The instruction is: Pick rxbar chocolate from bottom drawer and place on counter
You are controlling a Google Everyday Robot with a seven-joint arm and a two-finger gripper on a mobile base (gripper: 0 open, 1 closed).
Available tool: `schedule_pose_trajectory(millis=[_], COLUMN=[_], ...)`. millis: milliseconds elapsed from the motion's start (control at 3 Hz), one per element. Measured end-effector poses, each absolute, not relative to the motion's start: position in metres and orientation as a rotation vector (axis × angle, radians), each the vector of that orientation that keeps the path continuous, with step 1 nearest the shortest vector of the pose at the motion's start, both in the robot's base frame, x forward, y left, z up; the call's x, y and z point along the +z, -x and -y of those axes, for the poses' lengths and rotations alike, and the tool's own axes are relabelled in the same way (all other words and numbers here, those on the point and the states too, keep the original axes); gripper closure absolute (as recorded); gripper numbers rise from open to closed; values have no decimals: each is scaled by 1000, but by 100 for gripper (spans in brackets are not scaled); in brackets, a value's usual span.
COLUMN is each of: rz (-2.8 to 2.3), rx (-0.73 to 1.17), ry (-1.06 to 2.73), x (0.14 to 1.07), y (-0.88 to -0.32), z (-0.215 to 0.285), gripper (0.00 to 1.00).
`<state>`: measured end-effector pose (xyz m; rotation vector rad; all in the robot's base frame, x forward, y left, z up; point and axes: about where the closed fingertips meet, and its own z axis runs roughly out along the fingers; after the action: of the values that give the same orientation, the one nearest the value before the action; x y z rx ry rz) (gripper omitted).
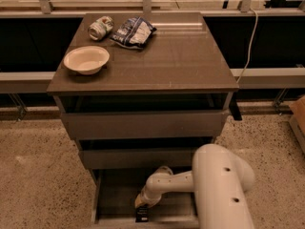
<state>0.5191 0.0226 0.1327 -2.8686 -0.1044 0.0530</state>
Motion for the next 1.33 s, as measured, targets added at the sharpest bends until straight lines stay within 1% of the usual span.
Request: schedule_pose_trajectory(millis=[333,667,1000,1333], rz=[-30,-173,-175,0], rx=[-52,-88,-96,-224], ry=[2568,2323,2142,2058], x=[198,259,326,398], y=[-525,-535,-538,-534], z=[-60,-73,-55,-28], gripper=[100,100,100,100])
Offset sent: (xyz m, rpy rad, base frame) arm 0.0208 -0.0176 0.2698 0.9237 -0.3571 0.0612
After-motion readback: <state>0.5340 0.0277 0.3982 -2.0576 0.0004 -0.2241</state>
